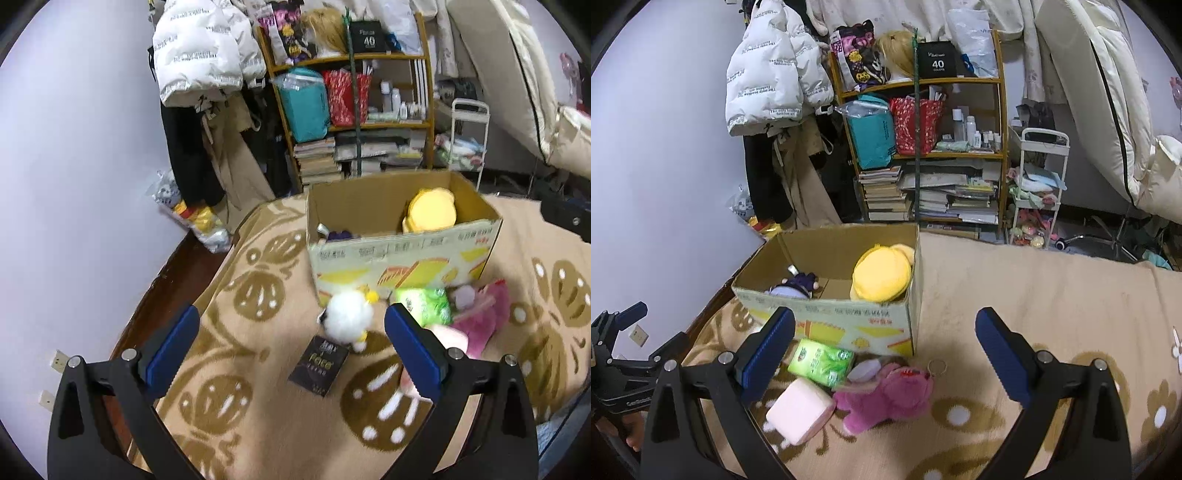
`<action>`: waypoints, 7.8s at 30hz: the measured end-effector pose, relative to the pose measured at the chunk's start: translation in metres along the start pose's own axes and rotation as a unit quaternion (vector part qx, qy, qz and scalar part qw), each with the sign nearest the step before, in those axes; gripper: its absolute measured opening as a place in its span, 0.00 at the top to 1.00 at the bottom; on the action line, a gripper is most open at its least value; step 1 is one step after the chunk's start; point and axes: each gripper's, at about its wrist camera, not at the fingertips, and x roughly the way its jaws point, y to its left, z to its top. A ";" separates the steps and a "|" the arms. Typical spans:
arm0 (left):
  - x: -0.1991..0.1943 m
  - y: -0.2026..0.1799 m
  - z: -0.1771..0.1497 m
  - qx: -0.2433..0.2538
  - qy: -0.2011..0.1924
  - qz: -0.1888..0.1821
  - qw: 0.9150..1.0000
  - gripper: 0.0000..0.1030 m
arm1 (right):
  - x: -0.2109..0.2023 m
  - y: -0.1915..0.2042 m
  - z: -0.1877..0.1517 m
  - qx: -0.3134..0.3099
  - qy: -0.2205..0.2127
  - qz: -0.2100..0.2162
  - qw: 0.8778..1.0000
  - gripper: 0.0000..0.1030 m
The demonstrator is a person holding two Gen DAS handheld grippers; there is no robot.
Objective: Organize soft objects
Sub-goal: 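Move both tools back toward the remaining items beside the box, then grasp the black Face tissue box with the left tool while the right tool grasps the pink swirl cushion, then lift the pink cushion with the right tool while the left tool regrips the tissue box, then carry the tissue box and cushion over the box and release both, then withdraw both open tools from the box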
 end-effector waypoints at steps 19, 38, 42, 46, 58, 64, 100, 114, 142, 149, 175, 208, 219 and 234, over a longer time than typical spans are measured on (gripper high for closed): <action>0.044 0.004 -0.007 -0.026 0.084 -0.019 0.996 0.04 | 0.028 0.020 -0.018 -0.013 0.053 0.009 0.998 0.01; 0.104 0.006 -0.015 -0.034 0.175 -0.046 0.983 0.04 | 0.075 0.064 -0.052 -0.067 0.134 0.021 0.988 0.02; 0.115 0.007 -0.017 -0.039 0.191 -0.050 0.980 0.04 | 0.082 0.067 -0.057 -0.076 0.149 0.021 0.986 0.03; 0.122 0.009 -0.021 -0.046 0.206 -0.054 0.976 0.04 | 0.087 0.069 -0.061 -0.082 0.159 0.022 0.984 0.03; 0.143 -0.001 -0.039 -0.043 0.267 -0.051 0.961 0.04 | 0.103 0.085 -0.076 -0.123 0.192 0.019 0.974 0.11; 0.155 0.000 -0.048 -0.053 0.293 -0.057 0.953 0.16 | 0.109 0.093 -0.080 -0.136 0.206 0.028 0.969 0.24; 0.069 -0.013 -0.024 -0.038 0.158 -0.060 0.985 0.42 | 0.051 0.086 -0.038 -0.128 0.099 0.054 0.985 0.80; 0.020 -0.014 0.008 -0.041 0.002 -0.070 0.997 0.58 | 0.016 0.058 0.001 -0.103 -0.011 0.012 0.995 0.80; 0.104 -0.083 -0.044 0.008 0.191 -0.144 0.971 0.12 | 0.027 0.041 0.007 -0.065 0.005 0.008 0.998 0.80; 0.118 -0.087 -0.055 0.002 0.217 -0.130 0.967 0.12 | 0.028 0.035 0.007 -0.054 0.006 0.008 0.998 0.80; 0.019 -0.029 0.031 -0.065 -0.088 -0.089 0.990 0.38 | 0.026 0.027 0.027 -0.049 -0.043 0.013 0.998 0.80; 0.094 -0.039 0.074 -0.025 -0.048 -0.071 0.996 0.25 | 0.092 0.015 0.032 -0.052 -0.034 0.021 0.998 0.73; 0.086 -0.025 0.071 -0.048 -0.043 -0.060 0.996 0.13 | 0.080 0.022 0.032 -0.068 -0.048 0.018 0.996 0.51; 0.041 -0.003 0.053 -0.070 -0.029 -0.034 0.997 0.06 | 0.047 0.012 0.025 -0.040 -0.027 0.017 0.999 0.10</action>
